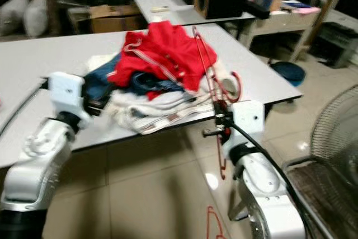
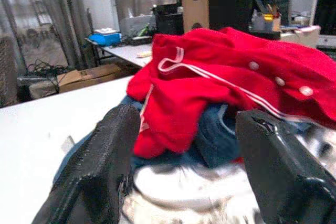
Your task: Hang hanger
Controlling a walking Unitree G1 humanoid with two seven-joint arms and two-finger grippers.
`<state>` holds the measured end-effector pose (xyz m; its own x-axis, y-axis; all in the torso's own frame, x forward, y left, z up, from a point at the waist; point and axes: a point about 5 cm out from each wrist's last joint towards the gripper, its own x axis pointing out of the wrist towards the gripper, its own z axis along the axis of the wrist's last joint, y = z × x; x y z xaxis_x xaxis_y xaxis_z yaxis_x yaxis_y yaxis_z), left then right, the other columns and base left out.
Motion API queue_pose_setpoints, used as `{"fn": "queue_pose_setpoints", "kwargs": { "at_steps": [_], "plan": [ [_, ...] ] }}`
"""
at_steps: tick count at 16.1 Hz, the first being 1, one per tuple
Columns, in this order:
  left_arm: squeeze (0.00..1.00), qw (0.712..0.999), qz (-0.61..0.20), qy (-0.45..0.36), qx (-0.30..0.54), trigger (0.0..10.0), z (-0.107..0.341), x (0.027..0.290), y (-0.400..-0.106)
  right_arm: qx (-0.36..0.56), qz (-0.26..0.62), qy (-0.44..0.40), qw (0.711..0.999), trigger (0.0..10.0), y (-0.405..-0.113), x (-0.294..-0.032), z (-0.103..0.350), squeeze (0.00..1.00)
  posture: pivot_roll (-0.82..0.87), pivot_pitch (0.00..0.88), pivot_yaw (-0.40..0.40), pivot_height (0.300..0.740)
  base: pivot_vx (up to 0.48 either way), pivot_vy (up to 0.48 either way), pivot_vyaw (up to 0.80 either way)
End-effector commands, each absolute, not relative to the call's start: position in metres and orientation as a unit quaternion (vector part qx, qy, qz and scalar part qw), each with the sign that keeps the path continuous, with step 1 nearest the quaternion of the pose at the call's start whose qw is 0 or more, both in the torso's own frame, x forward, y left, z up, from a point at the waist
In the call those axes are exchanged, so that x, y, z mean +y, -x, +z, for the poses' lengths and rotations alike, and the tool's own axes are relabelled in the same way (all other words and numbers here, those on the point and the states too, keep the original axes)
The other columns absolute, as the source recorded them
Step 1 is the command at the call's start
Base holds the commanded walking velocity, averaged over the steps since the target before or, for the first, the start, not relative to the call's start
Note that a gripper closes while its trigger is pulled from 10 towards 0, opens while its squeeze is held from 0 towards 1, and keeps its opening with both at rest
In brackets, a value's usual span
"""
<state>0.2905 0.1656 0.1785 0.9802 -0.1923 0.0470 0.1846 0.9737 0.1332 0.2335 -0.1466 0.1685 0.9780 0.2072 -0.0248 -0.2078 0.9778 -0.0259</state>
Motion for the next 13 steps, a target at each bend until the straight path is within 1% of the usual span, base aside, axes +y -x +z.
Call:
{"fn": "queue_pose_setpoints", "kwargs": {
  "at_steps": [1, 12, 13],
  "plan": [
    [0.00, 0.992, -0.102, -0.063, -0.028, 10.0, 0.1786, 0.1603, -0.2915, 0.008, 0.103, 0.017, 0.995, 10.0, -0.2336, -0.1497, 0.1704, 0.00, 0.06, 0.000, 0.008, 0.740, 0.315, 0.000, 0.00],
    [0.00, 0.992, -0.106, -0.060, -0.025, 10.0, 0.1777, 0.1623, -0.2913, -0.005, 0.115, 0.030, 0.993, 10.0, -0.2339, -0.1487, 0.1727, 0.00, 0.06, 0.000, 0.002, 0.740, 0.311, 0.000, 0.00],
    [0.00, 0.992, -0.115, -0.051, -0.023, 10.0, 0.1770, 0.1605, -0.2912, -0.008, 0.117, 0.032, 0.993, 10.0, -0.2339, -0.1485, 0.1732, 0.00, 0.06, 0.000, 0.006, 0.740, 0.000, 0.000, 0.00]
  ]
}}
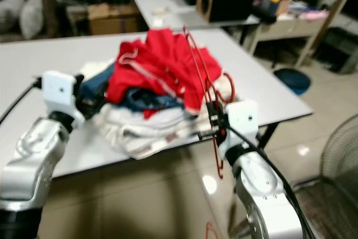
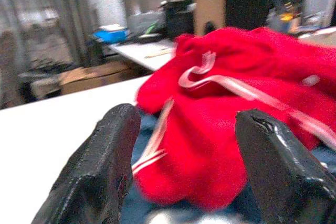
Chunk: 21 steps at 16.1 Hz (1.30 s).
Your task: Hang hanger
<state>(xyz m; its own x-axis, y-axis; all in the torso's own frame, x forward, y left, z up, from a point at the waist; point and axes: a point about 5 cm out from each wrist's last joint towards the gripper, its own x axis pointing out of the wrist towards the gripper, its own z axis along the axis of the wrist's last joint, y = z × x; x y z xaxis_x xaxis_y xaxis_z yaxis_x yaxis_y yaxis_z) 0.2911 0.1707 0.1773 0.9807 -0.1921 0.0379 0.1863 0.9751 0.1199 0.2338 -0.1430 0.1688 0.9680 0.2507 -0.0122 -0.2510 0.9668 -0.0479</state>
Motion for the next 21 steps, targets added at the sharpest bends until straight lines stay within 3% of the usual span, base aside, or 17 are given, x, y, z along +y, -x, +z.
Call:
{"fn": "queue_pose_setpoints", "kwargs": {
  "at_steps": [1, 2, 5, 11, 12, 13, 14, 17, 18, 19, 21],
  "plan": [
    [0.00, 0.990, -0.133, -0.035, -0.019, 10.0, 0.177, 0.157, -0.291, -0.011, 0.120, 0.034, 0.992, 10.0, -0.234, -0.148, 0.174, 0.00, 0.06, 0.000, 0.010, 0.740, 0.000, 0.000, 0.00],
    [1.00, 0.989, -0.147, -0.014, -0.026, 10.0, 0.180, 0.155, -0.292, -0.014, 0.122, 0.034, 0.992, 10.0, -0.234, -0.148, 0.175, 0.00, 0.06, 0.000, 0.015, 0.740, 0.000, 0.000, 0.00],
    [1.00, 0.980, -0.191, 0.002, -0.046, 10.0, 0.192, 0.144, -0.303, -0.029, 0.137, 0.021, 0.990, 10.0, -0.231, -0.151, 0.177, 0.00, 0.06, 0.000, 0.019, 0.740, 0.000, 0.000, 0.00],
    [1.00, 0.975, -0.216, 0.035, -0.026, 10.0, 0.204, 0.120, -0.373, -0.034, 0.141, 0.036, 0.989, 10.0, -0.231, -0.164, 0.181, 0.00, 0.01, 0.000, 0.025, 0.740, 0.000, 0.000, 0.00],
    [0.63, 0.979, -0.202, 0.013, -0.013, 10.0, 0.202, 0.118, -0.385, -0.034, 0.142, 0.038, 0.989, 10.0, -0.230, -0.164, 0.181, 0.00, 0.01, 0.000, 0.028, 0.740, 0.000, 0.000, 0.00],
    [0.44, 0.981, -0.194, 0.004, -0.005, 10.0, 0.201, 0.118, -0.389, -0.034, 0.143, 0.039, 0.988, 10.0, -0.230, -0.163, 0.182, 0.00, 0.00, 0.000, 0.032, 0.740, 0.000, 0.000, 0.00],
    [0.00, 0.987, -0.158, -0.004, 0.011, 10.0, 0.199, 0.121, -0.400, -0.034, 0.146, 0.041, 0.988, 10.0, -0.228, -0.163, 0.182, 0.00, -0.02, 0.000, 0.039, 0.740, 0.000, 0.000, 0.00],
    [0.00, 0.993, -0.112, 0.007, 0.029, 10.0, 0.200, 0.125, -0.411, -0.034, 0.145, 0.045, 0.988, 10.0, -0.224, -0.164, 0.183, 0.00, -0.04, 0.000, 0.059, 0.740, 0.000, 0.000, 0.00],
    [0.00, 0.995, -0.099, -0.003, 0.032, 5.7, 0.200, 0.126, -0.412, -0.034, 0.141, 0.046, 0.988, 10.0, -0.223, -0.164, 0.184, 0.00, -0.04, 0.000, 0.066, 0.740, 0.000, 0.000, 0.00],
    [0.00, 0.995, -0.089, -0.012, 0.033, 4.3, 0.200, 0.128, -0.414, -0.034, 0.139, 0.046, 0.989, 10.0, -0.222, -0.165, 0.184, 0.00, -0.05, 0.000, 0.070, 0.740, 0.000, 0.000, 0.00],
    [0.00, 0.997, -0.067, -0.023, 0.039, 0.0, 0.199, 0.131, -0.415, -0.034, 0.138, 0.047, 0.989, 10.0, -0.220, -0.165, 0.183, 0.00, -0.05, 0.000, 0.076, 0.740, 0.000, 0.000, 0.00]
  ]
}}
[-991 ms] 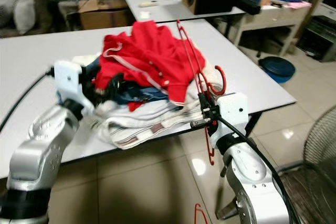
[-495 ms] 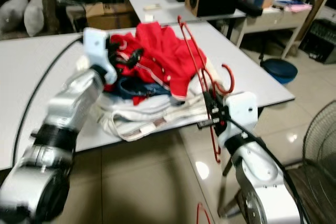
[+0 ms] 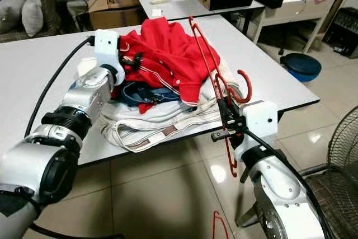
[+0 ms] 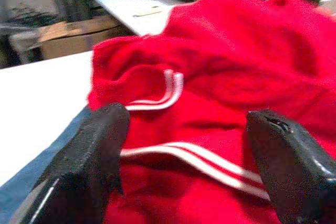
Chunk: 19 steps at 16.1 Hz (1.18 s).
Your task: Hang hanger
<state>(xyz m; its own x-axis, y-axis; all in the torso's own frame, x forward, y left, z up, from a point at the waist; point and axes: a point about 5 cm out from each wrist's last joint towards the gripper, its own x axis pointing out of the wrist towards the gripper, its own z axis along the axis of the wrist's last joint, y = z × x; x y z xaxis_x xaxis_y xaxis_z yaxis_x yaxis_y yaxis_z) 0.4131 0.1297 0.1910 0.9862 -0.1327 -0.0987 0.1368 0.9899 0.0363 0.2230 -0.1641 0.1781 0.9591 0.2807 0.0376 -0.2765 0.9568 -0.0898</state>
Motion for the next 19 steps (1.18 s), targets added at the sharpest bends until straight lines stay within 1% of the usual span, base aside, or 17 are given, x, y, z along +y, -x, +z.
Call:
{"fn": "queue_pose_setpoints", "kwargs": {
  "at_steps": [1, 3, 4, 6, 8, 10, 13, 14, 16, 17, 19],
  "plan": [
    [0.00, 0.998, -0.046, -0.031, 0.041, 0.0, 0.198, 0.136, -0.416, -0.033, 0.139, 0.048, 0.989, 10.0, -0.219, -0.164, 0.183, 0.00, -0.05, 0.000, 0.076, 0.740, 0.000, 0.000, 0.00],
    [0.00, 0.998, -0.012, -0.051, 0.034, 0.0, 0.201, 0.145, -0.417, -0.028, 0.149, 0.049, 0.987, 10.0, -0.218, -0.163, 0.182, 0.00, -0.05, 0.000, 0.079, 0.740, 0.000, 0.000, 0.00],
    [0.00, 0.998, -0.011, -0.051, 0.029, 0.0, 0.203, 0.146, -0.417, -0.027, 0.150, 0.049, 0.987, 10.0, -0.217, -0.163, 0.182, 0.00, -0.05, 0.000, 0.079, 0.740, 0.000, 0.000, 0.00],
    [0.00, 0.997, -0.019, -0.069, 0.015, 0.0, 0.207, 0.144, -0.418, -0.024, 0.156, 0.051, 0.986, 10.0, -0.217, -0.162, 0.181, 0.00, -0.05, 0.000, 0.077, 0.740, 0.000, 0.000, 0.00],
    [0.00, 0.997, -0.033, -0.069, 0.019, 0.0, 0.205, 0.140, -0.418, -0.023, 0.158, 0.051, 0.986, 10.0, -0.216, -0.162, 0.181, 0.00, -0.05, 0.000, 0.076, 0.740, 0.000, 0.000, 0.00],
    [0.00, 0.994, -0.049, -0.084, 0.041, 0.0, 0.195, 0.136, -0.417, -0.024, 0.162, 0.052, 0.985, 10.0, -0.217, -0.161, 0.182, 0.00, -0.06, 0.000, 0.080, 0.740, 0.000, 0.000, 0.00],
    [0.00, 0.995, -0.054, -0.061, 0.060, 0.0, 0.189, 0.135, -0.416, -0.023, 0.164, 0.054, 0.985, 10.0, -0.216, -0.161, 0.183, 0.00, -0.07, 0.001, 0.088, 0.740, 0.000, 0.000, 0.00],
    [0.00, 0.994, -0.062, -0.064, 0.062, 2.3, 0.190, 0.135, -0.416, -0.022, 0.165, 0.057, 0.984, 10.0, -0.216, -0.161, 0.183, 0.00, -0.07, 0.004, 0.092, 0.740, 0.000, 0.000, 0.00],
    [0.00, 0.992, -0.063, -0.079, 0.069, 3.3, 0.188, 0.136, -0.416, -0.021, 0.164, 0.060, 0.984, 10.0, -0.215, -0.162, 0.183, 0.00, -0.07, 0.007, 0.092, 0.740, 0.000, 0.000, 0.00],
    [0.00, 0.992, -0.059, -0.088, 0.074, 0.2, 0.187, 0.138, -0.415, -0.021, 0.164, 0.060, 0.984, 10.0, -0.215, -0.163, 0.183, 0.00, -0.07, 0.008, 0.091, 0.740, 0.000, 0.000, 0.00],
    [0.00, 0.989, -0.044, -0.105, 0.091, 0.0, 0.182, 0.142, -0.415, -0.022, 0.165, 0.060, 0.984, 10.0, -0.215, -0.162, 0.184, 0.00, -0.07, 0.010, 0.090, 0.740, 0.000, 0.000, 0.00]
  ]
}}
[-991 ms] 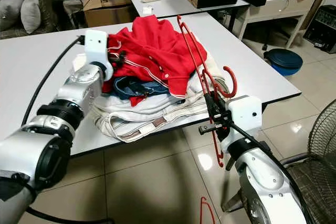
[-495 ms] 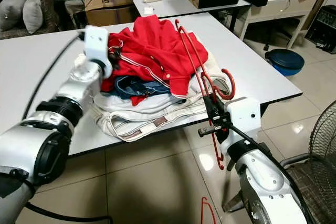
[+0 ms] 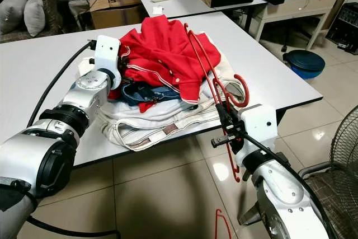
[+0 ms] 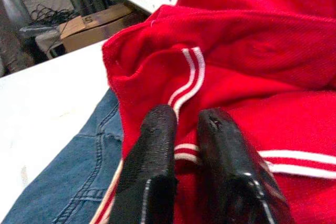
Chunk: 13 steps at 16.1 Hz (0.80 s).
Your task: Hang hanger
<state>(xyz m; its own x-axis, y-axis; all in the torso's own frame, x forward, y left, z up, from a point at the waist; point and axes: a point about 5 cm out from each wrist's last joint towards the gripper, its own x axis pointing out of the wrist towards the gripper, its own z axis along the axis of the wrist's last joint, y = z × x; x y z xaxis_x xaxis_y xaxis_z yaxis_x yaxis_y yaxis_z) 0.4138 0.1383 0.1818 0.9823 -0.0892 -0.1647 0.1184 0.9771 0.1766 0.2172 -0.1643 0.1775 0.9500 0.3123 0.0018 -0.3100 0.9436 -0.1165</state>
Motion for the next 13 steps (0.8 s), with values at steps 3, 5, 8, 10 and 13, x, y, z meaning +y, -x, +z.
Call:
{"fn": "queue_pose_setpoints", "kwargs": {
  "at_steps": [3, 5, 8, 10, 13],
  "plan": [
    [0.00, 0.988, -0.009, -0.117, 0.100, 0.0, 0.182, 0.151, -0.415, -0.022, 0.167, 0.061, 0.984, 10.0, -0.216, -0.161, 0.184, 0.00, -0.07, 0.010, 0.093, 0.740, 0.000, 0.000, 0.00],
    [0.00, 0.988, 0.009, -0.118, 0.099, 0.0, 0.183, 0.157, -0.415, -0.023, 0.165, 0.062, 0.984, 10.0, -0.215, -0.162, 0.185, 0.00, -0.08, 0.009, 0.097, 0.740, 0.000, 0.000, 0.00],
    [0.00, 0.991, 0.013, -0.098, 0.086, 0.0, 0.188, 0.160, -0.416, -0.023, 0.164, 0.060, 0.984, 10.0, -0.215, -0.161, 0.184, 0.00, -0.07, 0.007, 0.097, 0.740, 0.000, 0.000, 0.00],
    [0.00, 0.997, 0.004, -0.059, 0.052, 0.0, 0.200, 0.159, -0.418, -0.025, 0.165, 0.056, 0.984, 10.0, -0.215, -0.160, 0.184, 0.00, -0.07, 0.003, 0.102, 0.740, 0.000, 0.000, 0.00],
    [0.00, 0.999, -0.020, -0.030, 0.004, 0.0, 0.222, 0.162, -0.421, -0.047, 0.202, 0.035, 0.978, 10.0, -0.209, -0.157, 0.191, 0.00, -0.06, 0.000, 0.117, 0.740, 0.000, 0.000, 0.00]
  ]
}}
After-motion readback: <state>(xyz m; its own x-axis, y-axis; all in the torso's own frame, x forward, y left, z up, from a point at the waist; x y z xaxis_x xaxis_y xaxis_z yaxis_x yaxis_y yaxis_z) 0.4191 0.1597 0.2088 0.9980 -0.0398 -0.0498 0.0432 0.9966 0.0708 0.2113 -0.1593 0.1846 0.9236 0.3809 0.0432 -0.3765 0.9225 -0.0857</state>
